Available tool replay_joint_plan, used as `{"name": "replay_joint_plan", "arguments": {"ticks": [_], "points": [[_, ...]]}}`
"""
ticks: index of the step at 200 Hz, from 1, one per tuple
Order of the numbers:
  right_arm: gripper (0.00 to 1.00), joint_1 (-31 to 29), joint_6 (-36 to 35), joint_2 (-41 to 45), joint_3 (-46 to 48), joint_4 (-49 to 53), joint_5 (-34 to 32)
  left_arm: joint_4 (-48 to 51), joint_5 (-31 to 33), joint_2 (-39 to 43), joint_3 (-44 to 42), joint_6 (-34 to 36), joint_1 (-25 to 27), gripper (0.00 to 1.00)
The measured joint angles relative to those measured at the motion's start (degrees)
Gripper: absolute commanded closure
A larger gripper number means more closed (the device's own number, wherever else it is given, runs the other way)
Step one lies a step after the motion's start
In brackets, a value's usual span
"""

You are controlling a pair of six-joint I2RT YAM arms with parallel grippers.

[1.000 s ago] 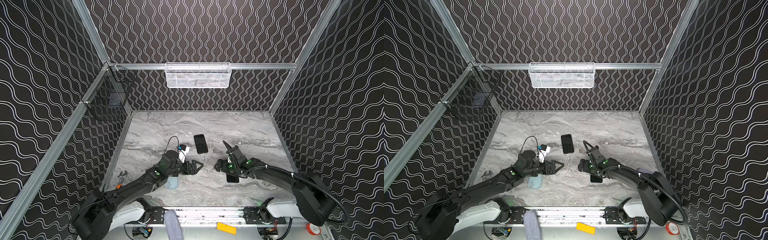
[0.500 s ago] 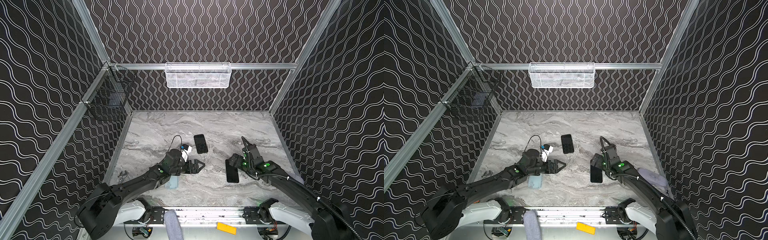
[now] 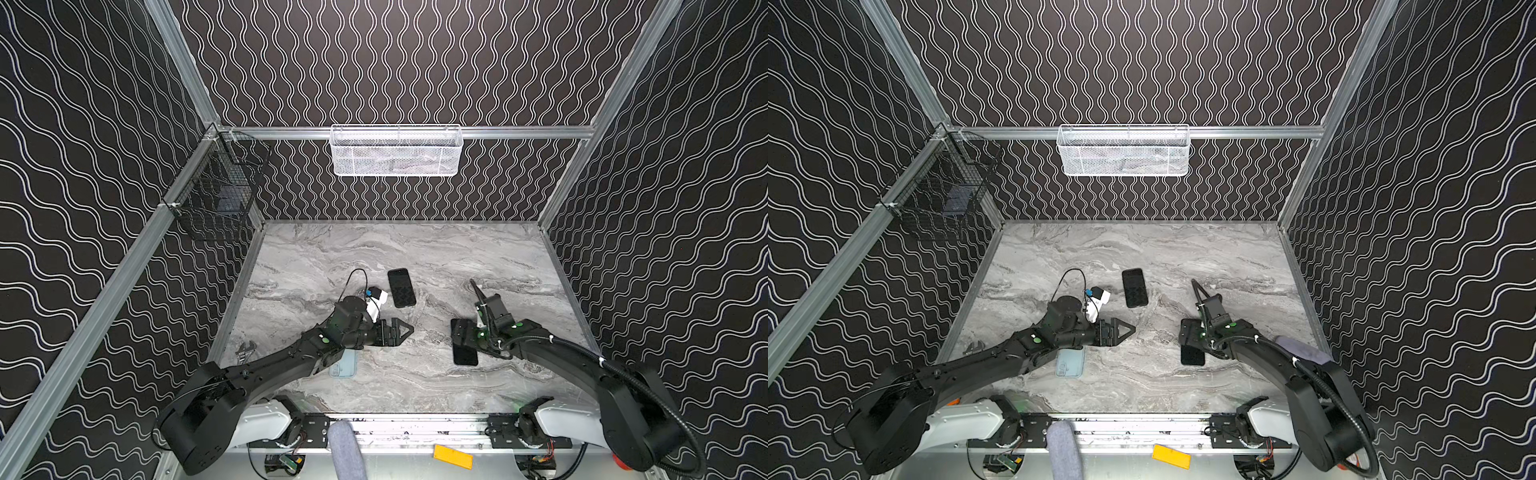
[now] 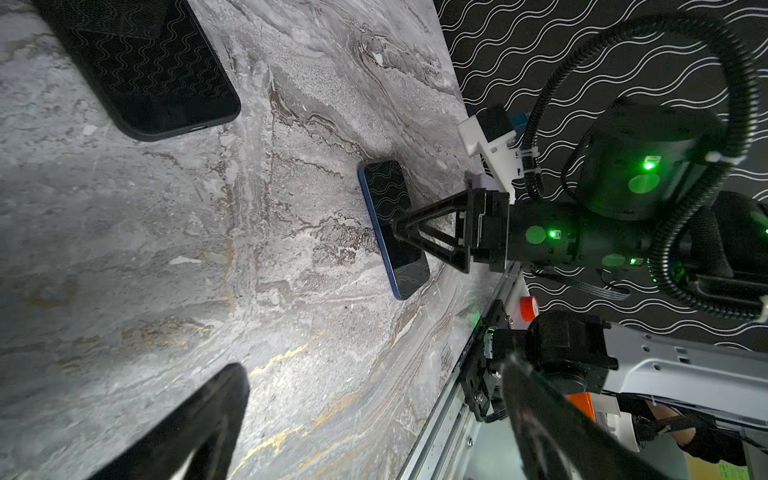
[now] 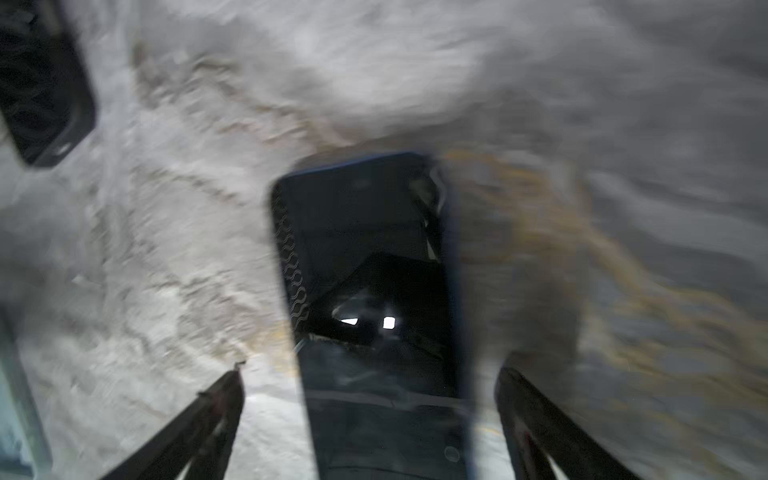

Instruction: Put the phone into the phone case

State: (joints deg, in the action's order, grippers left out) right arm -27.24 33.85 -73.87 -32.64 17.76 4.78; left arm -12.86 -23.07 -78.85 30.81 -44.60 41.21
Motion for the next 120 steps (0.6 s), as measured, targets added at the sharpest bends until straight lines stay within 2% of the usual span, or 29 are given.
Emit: {"name": "replay_joint_plan", "arguments": {"ticks": [34,79,120], "points": [[0.03,-5.9,-0.2,-7.4,-5.0,-4.1,2.4,1.6,0.5,1.4,0.3,0.1,0.0,0.01],[0.05,-11.6,0.0,-18.5,-12.9,-12.1,5.5,8.2,4.7,9.0,0.3,1.4,0.0,0.01],[0.04,-12.9,0.2,-18.5,-14.7,-10.7,5.0,13.3,7.6,13.4,0.1,2.9,-0.9,0.01]]}}
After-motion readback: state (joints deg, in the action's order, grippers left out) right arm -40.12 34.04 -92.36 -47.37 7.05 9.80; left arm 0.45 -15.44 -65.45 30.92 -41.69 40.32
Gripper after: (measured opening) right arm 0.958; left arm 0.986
